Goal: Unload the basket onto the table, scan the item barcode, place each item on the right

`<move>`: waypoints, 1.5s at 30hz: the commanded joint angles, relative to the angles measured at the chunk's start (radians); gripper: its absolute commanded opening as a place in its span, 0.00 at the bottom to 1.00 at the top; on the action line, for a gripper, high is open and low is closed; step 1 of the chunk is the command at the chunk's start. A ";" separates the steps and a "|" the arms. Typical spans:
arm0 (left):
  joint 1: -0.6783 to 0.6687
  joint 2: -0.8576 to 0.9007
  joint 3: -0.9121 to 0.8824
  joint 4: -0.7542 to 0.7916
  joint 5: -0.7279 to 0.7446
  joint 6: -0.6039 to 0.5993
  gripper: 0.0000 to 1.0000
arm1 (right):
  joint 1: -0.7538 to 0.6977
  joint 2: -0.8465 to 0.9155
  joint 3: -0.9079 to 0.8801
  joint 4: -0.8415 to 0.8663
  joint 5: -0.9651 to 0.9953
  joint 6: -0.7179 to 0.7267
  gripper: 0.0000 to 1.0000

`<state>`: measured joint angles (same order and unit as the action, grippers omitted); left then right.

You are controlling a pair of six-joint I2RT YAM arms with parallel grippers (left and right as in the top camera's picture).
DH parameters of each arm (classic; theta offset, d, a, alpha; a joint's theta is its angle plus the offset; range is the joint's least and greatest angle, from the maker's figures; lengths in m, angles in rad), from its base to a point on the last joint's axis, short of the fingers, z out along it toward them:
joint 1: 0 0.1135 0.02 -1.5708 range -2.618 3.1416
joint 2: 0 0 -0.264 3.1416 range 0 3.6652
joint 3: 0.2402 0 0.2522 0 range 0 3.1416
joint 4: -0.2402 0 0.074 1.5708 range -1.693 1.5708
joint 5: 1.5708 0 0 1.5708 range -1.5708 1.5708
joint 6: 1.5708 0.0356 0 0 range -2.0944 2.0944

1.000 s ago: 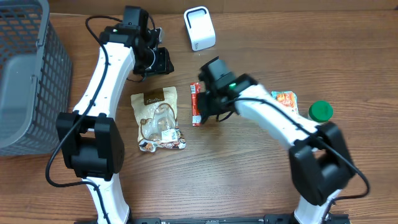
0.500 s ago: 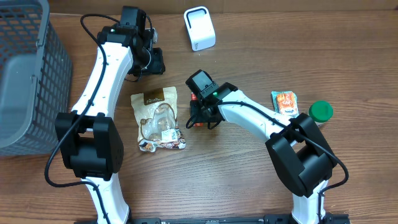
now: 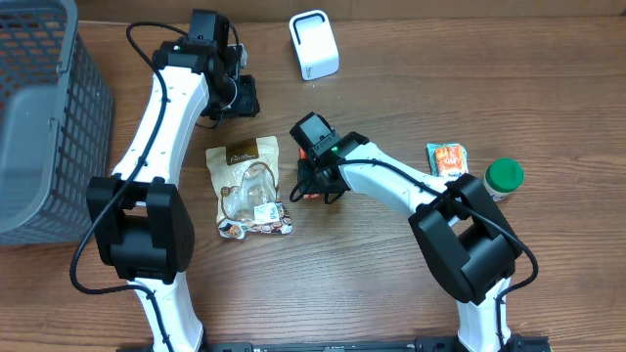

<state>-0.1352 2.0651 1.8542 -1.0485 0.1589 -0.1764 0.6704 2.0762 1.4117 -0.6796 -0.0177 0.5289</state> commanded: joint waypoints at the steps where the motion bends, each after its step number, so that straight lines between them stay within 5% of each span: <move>1: 0.004 -0.029 0.005 -0.002 -0.013 0.019 0.42 | 0.008 0.021 -0.006 -0.006 0.017 0.006 0.20; 4: 0.004 -0.029 0.005 0.002 -0.013 0.019 0.42 | 0.008 0.021 -0.005 -0.011 0.017 0.005 0.04; 7: 0.004 -0.029 0.005 0.002 -0.004 0.019 0.42 | 0.008 0.021 -0.005 -0.011 0.017 -0.034 0.04; 14: 0.006 -0.029 0.005 -0.021 0.067 0.024 0.65 | -0.046 -0.079 0.000 -0.037 -0.008 -0.085 0.04; 29: 0.051 -0.029 0.005 0.029 0.892 0.121 0.60 | -0.190 -0.305 0.000 0.057 -0.745 -0.249 0.04; 34: 0.051 -0.029 0.005 0.036 0.994 0.121 0.52 | -0.189 -0.305 0.000 0.086 -0.763 -0.249 0.04; 37: 0.051 -0.029 0.005 0.037 0.986 0.121 0.40 | -0.189 -0.305 0.000 0.085 -0.777 -0.250 0.04; 41: 0.051 -0.029 0.005 0.043 0.983 0.121 0.11 | -0.190 -0.305 0.000 0.086 -0.795 -0.250 0.04; 45: 0.051 -0.029 0.005 0.039 0.983 0.121 0.15 | -0.203 -0.305 0.000 0.096 -0.796 -0.249 0.04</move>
<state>-0.0834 2.0651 1.8538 -1.0061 1.1057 -0.0715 0.4782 1.7748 1.4109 -0.5949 -0.7872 0.2874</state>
